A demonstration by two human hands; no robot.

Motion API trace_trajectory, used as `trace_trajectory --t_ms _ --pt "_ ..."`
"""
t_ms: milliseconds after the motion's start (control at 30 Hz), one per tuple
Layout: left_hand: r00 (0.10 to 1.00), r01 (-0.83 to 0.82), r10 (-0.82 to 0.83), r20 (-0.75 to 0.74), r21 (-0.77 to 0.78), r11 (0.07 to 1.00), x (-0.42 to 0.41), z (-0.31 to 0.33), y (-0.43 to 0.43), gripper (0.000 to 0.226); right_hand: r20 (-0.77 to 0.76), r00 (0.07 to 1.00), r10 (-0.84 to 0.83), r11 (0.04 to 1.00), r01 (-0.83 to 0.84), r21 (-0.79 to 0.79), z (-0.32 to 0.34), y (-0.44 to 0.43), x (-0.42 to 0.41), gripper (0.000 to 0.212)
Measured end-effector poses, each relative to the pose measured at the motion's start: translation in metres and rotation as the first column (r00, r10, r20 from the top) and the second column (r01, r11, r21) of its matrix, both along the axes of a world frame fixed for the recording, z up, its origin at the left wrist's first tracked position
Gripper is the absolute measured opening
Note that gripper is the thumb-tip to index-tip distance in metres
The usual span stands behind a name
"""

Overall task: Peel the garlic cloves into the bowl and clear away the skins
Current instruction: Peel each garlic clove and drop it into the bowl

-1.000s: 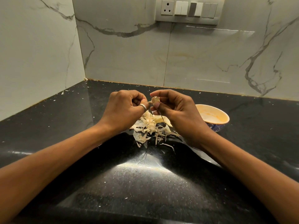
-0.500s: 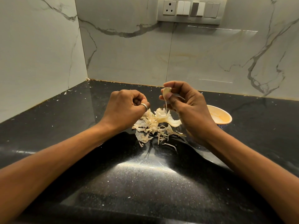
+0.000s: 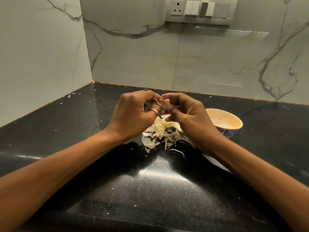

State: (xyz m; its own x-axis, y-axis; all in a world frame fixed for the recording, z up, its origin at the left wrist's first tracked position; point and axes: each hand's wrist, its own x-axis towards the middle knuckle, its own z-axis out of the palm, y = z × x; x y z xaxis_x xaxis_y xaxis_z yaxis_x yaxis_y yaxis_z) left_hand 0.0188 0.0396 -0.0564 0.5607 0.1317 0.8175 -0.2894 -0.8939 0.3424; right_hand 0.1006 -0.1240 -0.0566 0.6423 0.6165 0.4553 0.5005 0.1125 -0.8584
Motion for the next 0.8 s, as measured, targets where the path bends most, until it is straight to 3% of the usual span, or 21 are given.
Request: trace_trajectory --t_ms 500,800 --pt "0.999 -0.012 0.01 0.034 0.077 0.997 0.0005 -0.0024 0.0005 0.016 0.091 0.995 -0.031 0.998 0.035 -0.048 -0.0064 0.0021 0.0042 0.027" --pt "0.999 -0.008 0.004 0.039 0.116 0.993 0.0002 -0.0029 -0.0012 0.014 0.256 0.96 -0.111 0.987 0.135 -0.082 -0.0093 0.003 0.0067 0.028"
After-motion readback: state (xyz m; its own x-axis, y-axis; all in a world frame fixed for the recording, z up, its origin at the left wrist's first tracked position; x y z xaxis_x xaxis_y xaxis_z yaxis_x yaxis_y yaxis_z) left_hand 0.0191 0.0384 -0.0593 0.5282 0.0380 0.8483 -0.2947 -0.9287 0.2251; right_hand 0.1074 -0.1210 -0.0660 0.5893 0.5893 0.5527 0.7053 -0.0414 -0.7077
